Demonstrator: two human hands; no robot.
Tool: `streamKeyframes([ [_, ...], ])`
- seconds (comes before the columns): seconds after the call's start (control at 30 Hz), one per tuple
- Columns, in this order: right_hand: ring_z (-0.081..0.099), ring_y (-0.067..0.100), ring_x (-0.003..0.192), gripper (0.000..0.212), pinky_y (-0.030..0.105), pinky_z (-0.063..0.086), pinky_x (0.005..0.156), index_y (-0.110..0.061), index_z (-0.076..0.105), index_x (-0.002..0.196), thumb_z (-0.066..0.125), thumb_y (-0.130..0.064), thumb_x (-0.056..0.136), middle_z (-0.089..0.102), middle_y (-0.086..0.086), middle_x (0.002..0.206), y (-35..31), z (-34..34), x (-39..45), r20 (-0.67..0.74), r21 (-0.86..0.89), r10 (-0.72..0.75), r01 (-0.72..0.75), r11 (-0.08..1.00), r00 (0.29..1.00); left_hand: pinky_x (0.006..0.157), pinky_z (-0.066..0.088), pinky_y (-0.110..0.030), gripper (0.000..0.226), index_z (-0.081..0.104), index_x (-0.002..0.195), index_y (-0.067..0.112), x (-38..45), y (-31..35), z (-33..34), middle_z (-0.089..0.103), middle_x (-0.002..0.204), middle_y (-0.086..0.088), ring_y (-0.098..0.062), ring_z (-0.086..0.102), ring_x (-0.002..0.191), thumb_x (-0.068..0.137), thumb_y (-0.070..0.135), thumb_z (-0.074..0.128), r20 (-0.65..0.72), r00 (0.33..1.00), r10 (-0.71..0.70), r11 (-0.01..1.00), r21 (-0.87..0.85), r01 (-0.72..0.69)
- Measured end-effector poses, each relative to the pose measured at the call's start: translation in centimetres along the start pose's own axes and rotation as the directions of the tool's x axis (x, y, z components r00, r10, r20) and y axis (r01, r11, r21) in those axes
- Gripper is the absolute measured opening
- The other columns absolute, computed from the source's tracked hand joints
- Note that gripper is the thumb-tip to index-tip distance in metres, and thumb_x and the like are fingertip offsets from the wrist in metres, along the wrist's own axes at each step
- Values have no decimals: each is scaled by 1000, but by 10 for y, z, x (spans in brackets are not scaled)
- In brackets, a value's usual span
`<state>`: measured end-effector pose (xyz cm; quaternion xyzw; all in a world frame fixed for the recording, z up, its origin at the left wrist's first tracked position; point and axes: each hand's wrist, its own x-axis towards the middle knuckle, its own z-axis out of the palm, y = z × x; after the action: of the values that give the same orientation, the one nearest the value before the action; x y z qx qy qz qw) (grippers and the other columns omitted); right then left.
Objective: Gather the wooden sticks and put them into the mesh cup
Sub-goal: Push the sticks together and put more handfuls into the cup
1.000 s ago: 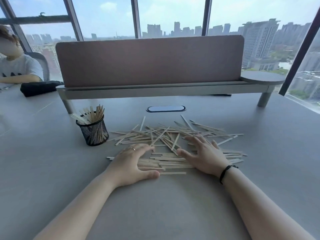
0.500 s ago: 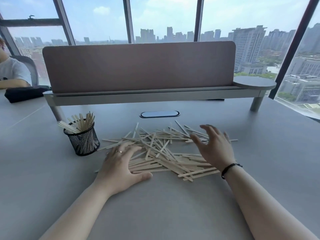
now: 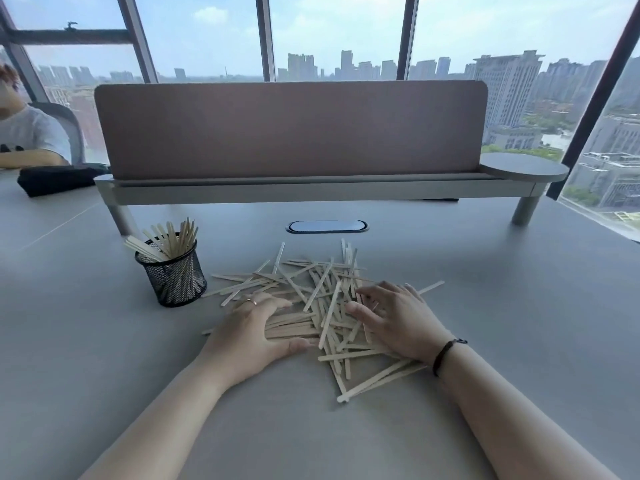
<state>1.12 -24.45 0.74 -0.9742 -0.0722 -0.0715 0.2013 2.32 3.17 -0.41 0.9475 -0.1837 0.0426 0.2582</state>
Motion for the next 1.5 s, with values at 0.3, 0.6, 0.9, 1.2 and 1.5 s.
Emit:
streamKeyframes([
  [0.3, 10, 10, 147, 126, 32, 5, 122, -45, 14, 155, 53, -98, 47, 19, -17, 159, -1, -14, -33, 273, -74, -63, 87, 993, 960, 112, 27, -38, 128, 52, 141, 27, 2, 2, 3, 49, 136, 6, -18, 41, 133, 49, 106, 12, 14, 999, -38, 967, 251, 33],
  [0.6, 41, 16, 127, 92, 33, 30, 110, -44, 44, 141, 53, -91, 61, 48, -12, 130, -5, 5, -21, 21, -143, -87, 89, 986, 996, 78, 38, -32, 77, 54, 111, 28, -2, 6, 2, 48, 103, 11, -17, 53, 104, 68, 90, 43, 64, 997, -52, 976, 214, 37],
  [0.9, 50, 19, 112, 86, 35, 37, 98, -43, 54, 128, 38, -98, 63, 55, -8, 113, -4, 13, -13, -44, -207, -77, 67, 976, 996, 72, 37, -33, 60, 44, 84, 34, -3, 12, -3, 47, 89, 16, -13, 49, 91, 65, 91, 46, 104, 993, -62, 969, 243, 35],
  [1.2, 52, 20, 113, 99, 35, 38, 97, -42, 49, 130, 33, -104, 55, 55, -7, 110, -9, 10, -14, -53, -188, -59, 48, 981, 997, 74, 35, -32, 62, 46, 96, 31, -7, 15, -1, 51, 101, 13, -14, 50, 102, 72, 88, 44, 76, 997, -23, 951, 309, -1],
  [1.5, 57, 25, 111, 103, 36, 43, 87, -38, 45, 134, 38, -102, 54, 60, -4, 112, -9, 10, -15, -77, -188, -87, 71, 980, 993, 71, 33, -32, 64, 47, 97, 27, -7, 14, 2, 50, 100, 10, -18, 52, 100, 76, 86, 34, 56, 996, 64, 921, 381, -81],
])
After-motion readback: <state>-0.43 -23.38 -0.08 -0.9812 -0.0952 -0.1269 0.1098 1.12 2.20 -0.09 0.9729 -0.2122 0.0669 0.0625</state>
